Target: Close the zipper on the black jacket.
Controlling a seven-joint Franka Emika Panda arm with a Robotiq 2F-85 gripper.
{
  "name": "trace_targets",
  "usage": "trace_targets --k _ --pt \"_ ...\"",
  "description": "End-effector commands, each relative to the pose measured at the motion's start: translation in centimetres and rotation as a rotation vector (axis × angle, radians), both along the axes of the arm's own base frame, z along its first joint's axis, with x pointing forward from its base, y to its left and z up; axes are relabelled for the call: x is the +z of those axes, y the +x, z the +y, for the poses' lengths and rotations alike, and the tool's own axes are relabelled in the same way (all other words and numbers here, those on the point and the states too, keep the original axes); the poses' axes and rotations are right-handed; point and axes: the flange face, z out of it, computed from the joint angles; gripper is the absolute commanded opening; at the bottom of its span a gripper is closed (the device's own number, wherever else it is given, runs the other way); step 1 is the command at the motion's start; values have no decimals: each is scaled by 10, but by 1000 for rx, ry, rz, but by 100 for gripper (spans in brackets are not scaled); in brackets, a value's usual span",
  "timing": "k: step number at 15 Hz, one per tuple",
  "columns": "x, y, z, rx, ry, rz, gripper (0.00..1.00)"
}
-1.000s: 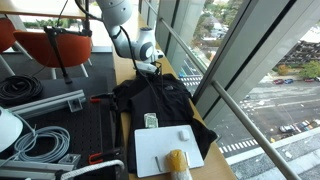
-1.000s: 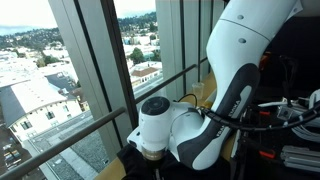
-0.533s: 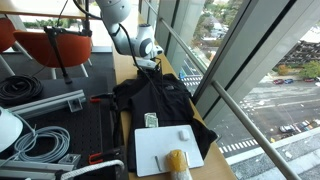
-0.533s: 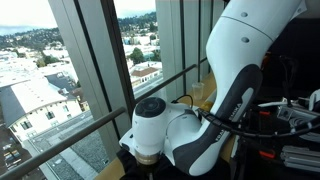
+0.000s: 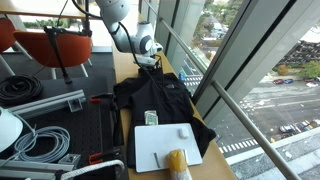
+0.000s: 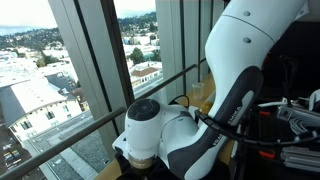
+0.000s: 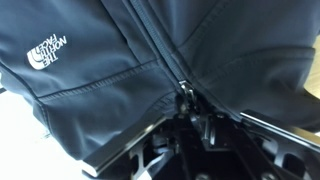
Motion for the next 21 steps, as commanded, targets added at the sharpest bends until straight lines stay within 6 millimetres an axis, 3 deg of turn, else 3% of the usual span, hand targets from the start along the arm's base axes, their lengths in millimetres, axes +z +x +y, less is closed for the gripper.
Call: trace_targets --k 1,18,19,21 --pt "2 0 28 32 6 -33 4" --pt "2 -9 72 112 -2 -76 4" --pt "2 -9 72 112 -5 -76 41" --pt "4 -8 70 107 3 -63 47"
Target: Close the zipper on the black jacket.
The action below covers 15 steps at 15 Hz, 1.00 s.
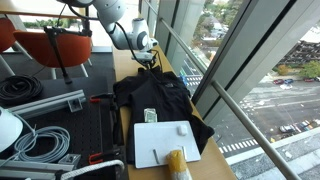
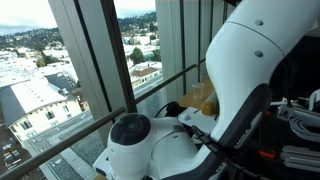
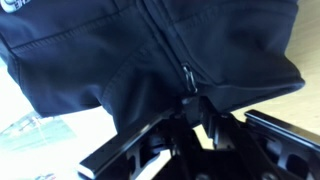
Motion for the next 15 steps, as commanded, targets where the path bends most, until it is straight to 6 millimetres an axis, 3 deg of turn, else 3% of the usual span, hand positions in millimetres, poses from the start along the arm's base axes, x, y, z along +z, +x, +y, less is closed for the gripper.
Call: trace_targets --k 1,5,7,11,15 --pt "8 5 11 8 12 -13 55" --pt "33 20 -16 -58 50 -5 84" --pt "48 32 -45 -147 67 -4 98" --pt "80 62 -116 -381 109 -53 100" --pt "94 81 -183 -607 121 -61 100"
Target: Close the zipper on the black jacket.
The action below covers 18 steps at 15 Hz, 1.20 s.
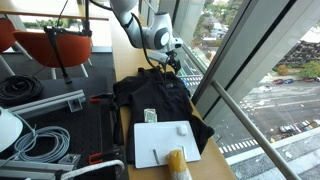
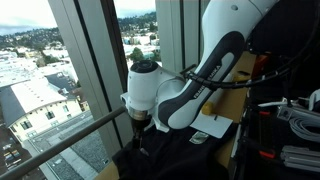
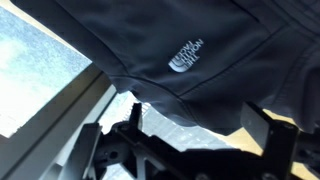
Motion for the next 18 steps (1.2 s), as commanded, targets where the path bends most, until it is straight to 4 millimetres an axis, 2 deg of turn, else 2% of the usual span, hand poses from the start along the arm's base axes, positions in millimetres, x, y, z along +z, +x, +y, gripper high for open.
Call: trace_targets --k 1,4,9,13,15,18 --pt "12 -1 -50 -187 45 30 100" --pt "7 -2 -82 -259 106 91 100" --pt "-2 -12 -109 -245 284 244 100" --pt "-2 -24 -132 -280 288 332 100" --pt "0 -34 -139 -292 268 370 100" --pt "15 -51 -135 -278 241 408 100"
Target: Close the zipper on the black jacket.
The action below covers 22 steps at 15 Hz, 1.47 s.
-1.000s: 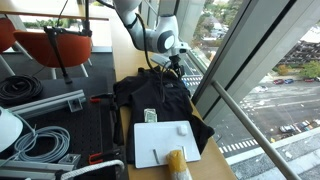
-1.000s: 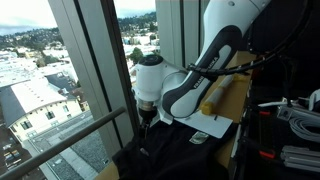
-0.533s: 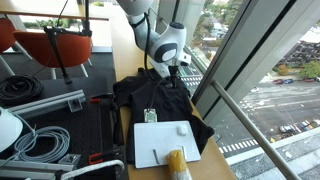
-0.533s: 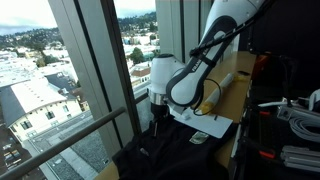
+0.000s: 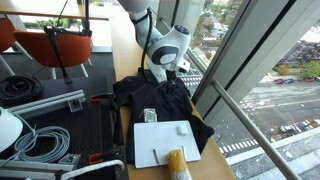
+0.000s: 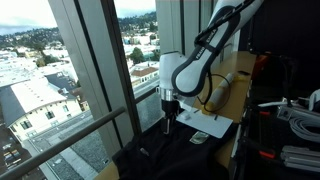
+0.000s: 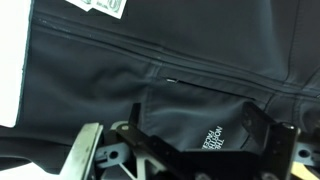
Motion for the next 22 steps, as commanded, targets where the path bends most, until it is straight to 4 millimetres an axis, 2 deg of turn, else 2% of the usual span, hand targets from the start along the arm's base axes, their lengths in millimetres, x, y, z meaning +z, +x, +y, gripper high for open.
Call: trace_targets --k 1,5,9,13,16,20,21,22 --pt "32 -27 4 30 0 61 100" --pt "56 -39 6 35 -44 76 100" --pt "70 -50 -13 33 -86 85 100" --pt "63 -61 -52 -2 -122 106 100" --pt "62 -67 -74 -26 -144 111 100" --pt "60 -67 -84 -33 -168 111 100" --pt "51 -62 -81 -39 -150 124 100" --pt "51 -62 -82 -37 -153 124 100"
